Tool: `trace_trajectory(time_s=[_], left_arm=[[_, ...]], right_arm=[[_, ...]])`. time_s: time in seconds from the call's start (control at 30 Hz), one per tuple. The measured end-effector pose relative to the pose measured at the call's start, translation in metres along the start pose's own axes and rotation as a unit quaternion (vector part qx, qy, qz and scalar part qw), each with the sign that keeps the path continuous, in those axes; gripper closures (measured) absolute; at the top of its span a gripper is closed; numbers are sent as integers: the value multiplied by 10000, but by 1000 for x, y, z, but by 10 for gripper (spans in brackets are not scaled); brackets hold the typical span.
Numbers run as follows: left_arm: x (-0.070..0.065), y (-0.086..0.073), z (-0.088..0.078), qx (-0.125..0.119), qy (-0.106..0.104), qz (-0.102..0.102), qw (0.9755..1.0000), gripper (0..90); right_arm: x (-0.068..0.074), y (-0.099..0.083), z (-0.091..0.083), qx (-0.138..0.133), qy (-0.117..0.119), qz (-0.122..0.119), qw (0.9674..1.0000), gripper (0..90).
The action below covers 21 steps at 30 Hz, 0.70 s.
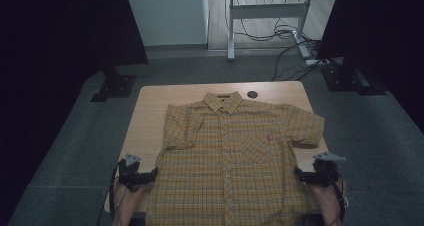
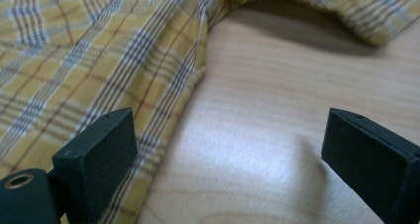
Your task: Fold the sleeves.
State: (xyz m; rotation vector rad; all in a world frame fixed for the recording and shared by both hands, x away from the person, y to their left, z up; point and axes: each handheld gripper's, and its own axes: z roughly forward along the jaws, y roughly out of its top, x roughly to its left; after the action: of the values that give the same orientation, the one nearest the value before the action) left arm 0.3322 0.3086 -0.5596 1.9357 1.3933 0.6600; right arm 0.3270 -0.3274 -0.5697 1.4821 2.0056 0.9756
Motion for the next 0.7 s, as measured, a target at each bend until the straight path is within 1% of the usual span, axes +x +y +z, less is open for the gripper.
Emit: trace_trajectory(time_s=[0.1, 0.33, 0.6, 0.7], left_arm=[[0, 1, 1, 38, 14, -3, 10000, 46], [1, 1, 1, 49, 47, -40, 10000, 27], [0, 1, 1, 50, 47, -41, 10000, 27], [1, 1, 1, 49, 46, -40, 10000, 27]], right_arm=[[-3, 6, -1, -101, -17, 60, 9999, 57], [-11, 23, 4, -201, -42, 123, 9997, 60], [-16, 47, 14, -336, -66, 76, 9994, 63], [-18, 57, 17, -421, -85, 99, 9990, 66]])
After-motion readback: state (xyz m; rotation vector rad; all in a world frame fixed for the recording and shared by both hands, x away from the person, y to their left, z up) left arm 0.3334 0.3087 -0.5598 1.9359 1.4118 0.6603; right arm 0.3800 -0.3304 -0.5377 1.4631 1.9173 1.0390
